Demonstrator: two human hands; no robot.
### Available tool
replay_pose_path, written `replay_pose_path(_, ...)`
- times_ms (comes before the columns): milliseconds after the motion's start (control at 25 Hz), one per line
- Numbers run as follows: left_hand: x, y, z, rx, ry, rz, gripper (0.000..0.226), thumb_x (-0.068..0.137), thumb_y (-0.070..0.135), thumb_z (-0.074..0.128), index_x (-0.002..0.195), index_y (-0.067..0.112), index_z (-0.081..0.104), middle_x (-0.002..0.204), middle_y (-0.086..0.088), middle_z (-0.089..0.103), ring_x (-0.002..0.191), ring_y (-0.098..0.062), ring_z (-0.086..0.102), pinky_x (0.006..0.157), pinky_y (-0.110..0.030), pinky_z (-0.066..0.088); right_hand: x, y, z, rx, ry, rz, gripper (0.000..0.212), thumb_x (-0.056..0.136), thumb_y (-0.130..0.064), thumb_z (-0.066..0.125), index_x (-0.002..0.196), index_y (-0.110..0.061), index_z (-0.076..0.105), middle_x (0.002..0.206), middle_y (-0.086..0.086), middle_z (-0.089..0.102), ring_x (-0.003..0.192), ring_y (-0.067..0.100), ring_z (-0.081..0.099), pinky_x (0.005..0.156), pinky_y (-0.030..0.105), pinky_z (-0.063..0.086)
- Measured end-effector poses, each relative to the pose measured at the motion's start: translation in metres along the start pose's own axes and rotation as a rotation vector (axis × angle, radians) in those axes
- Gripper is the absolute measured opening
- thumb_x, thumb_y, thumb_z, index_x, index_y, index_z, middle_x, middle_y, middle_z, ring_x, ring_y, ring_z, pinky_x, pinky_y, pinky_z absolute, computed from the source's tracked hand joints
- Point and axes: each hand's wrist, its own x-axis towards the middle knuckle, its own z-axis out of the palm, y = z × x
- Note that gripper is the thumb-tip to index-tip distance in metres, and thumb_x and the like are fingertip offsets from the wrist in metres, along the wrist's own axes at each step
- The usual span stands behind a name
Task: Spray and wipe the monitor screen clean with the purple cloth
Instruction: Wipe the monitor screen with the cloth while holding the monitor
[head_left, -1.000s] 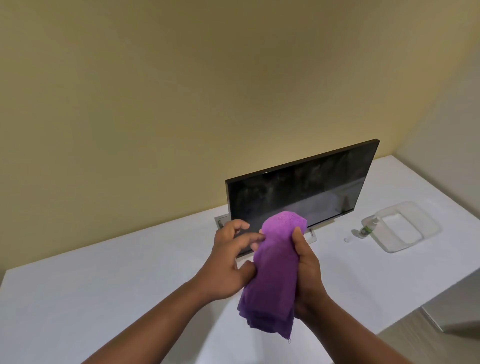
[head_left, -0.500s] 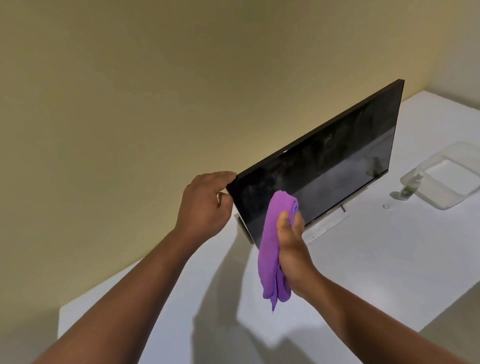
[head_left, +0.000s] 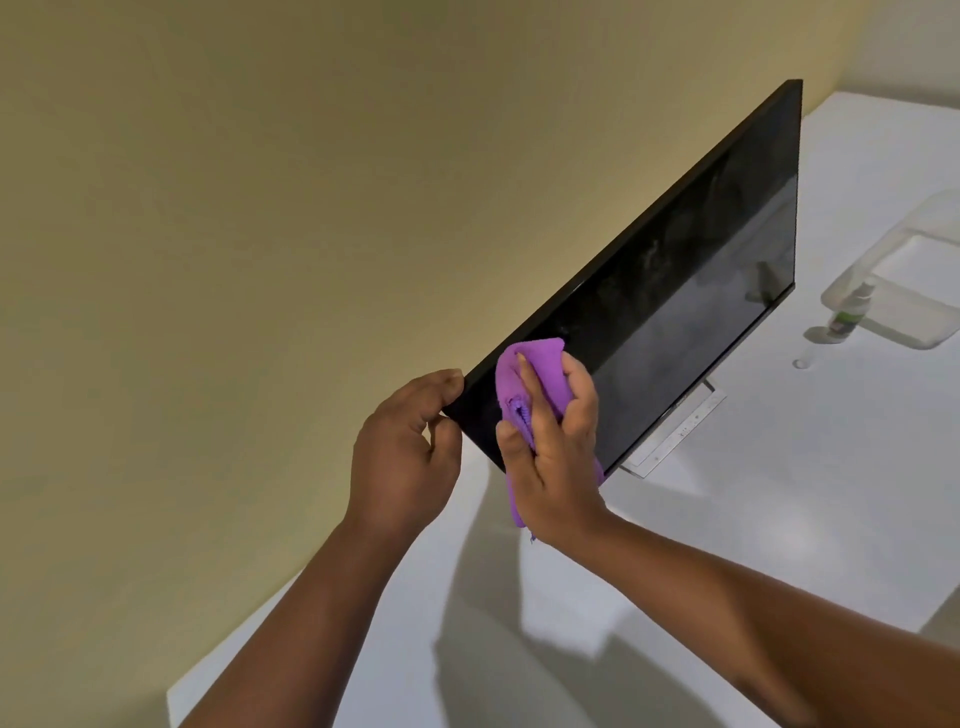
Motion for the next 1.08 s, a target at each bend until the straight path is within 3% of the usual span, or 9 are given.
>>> replay_pose_path(120,-0.001,-0.003,-0.001,-0.067,-0.007,-0.022,0.044,0.085,0.004,0.049,0.117,0.021,0.075,0.124,0.02,0.066,0.122,0.003,0.06,0.101,-0.011,0.042,-0.021,0.021,0.0,-0.095,-0.11,-0.059,0.054,0.104,-0.064,0.023,0.156,-0.055,0.013,0.162,0.006,0.012,0.145,0.029,0.029,0.116,0.056,0.034)
replay_pose_path(280,-0.002,-0.007,0.003,-0.144,0.001,-0.027,0.045,0.085,0.001,0.049,0.116,0.022,0.073,0.124,0.021,0.065,0.121,0.006,0.059,0.101,-0.01,0.041,-0.004,0.024,-0.007,-0.163,0.06,0.125,0.056,0.104,-0.062,0.021,0.154,-0.039,0.033,0.158,0.018,0.024,0.142,0.037,0.032,0.111,0.066,0.032)
replay_pose_path(440,-0.001,-0.008,0.002,-0.175,-0.008,-0.037,0.044,0.084,-0.001,0.048,0.115,0.017,0.074,0.122,0.02,0.066,0.121,0.004,0.061,0.102,-0.014,0.044,0.005,0.006,0.008,-0.334,0.036,-0.096,0.058,0.105,-0.059,0.024,0.159,-0.038,0.024,0.164,0.013,0.011,0.153,0.035,0.014,0.115,0.054,0.015)
replay_pose_path(600,-0.001,-0.011,0.002,-0.181,-0.011,-0.051,0.044,0.084,0.001,0.047,0.115,0.018,0.073,0.122,0.022,0.065,0.121,0.006,0.06,0.102,-0.012,0.042,-0.016,0.024,0.003,-0.429,-0.009,-0.229,0.054,0.104,-0.049,0.036,0.153,-0.028,0.04,0.154,0.013,0.023,0.145,0.041,0.025,0.105,0.064,0.03)
replay_pose_path(760,-0.002,-0.011,0.006,-0.201,0.01,-0.082,0.044,0.084,0.001,0.046,0.114,0.016,0.074,0.122,0.017,0.068,0.12,0.006,0.06,0.102,-0.012,0.043,0.01,0.033,-0.014,-0.421,0.145,-0.13,0.054,0.104,-0.048,0.039,0.144,-0.015,0.058,0.133,0.009,0.031,0.124,0.035,0.035,0.101,0.059,0.037)
replay_pose_path(880,-0.001,-0.011,0.007,-0.203,0.021,-0.072,0.043,0.083,0.0,0.046,0.113,0.015,0.074,0.122,0.012,0.069,0.119,0.003,0.062,0.101,-0.013,0.044,0.02,0.015,-0.001,-0.304,0.146,-0.149,0.057,0.105,-0.048,0.039,0.15,-0.013,0.049,0.113,0.012,0.044,0.105,0.032,0.045,0.089,0.05,0.043)
replay_pose_path(1000,0.0,-0.011,0.006,-0.199,0.004,-0.071,0.045,0.083,0.001,0.047,0.114,0.018,0.073,0.123,0.015,0.068,0.12,0.0,0.062,0.102,-0.015,0.045,-0.002,0.016,0.011,-0.222,-0.015,-0.353,0.055,0.102,-0.025,0.051,0.154,-0.012,0.038,0.11,0.006,0.042,0.097,0.026,0.048,0.081,0.043,0.048)
replay_pose_path(1080,-0.001,-0.011,0.005,-0.209,0.0,-0.081,0.045,0.083,0.002,0.048,0.115,0.021,0.073,0.123,0.017,0.067,0.121,0.001,0.061,0.103,-0.015,0.044,-0.017,0.029,0.005,-0.271,-0.095,-0.397,0.059,0.096,-0.009,0.055,0.153,-0.013,0.04,0.114,0.01,0.049,0.097,0.03,0.053,0.08,0.046,0.051)
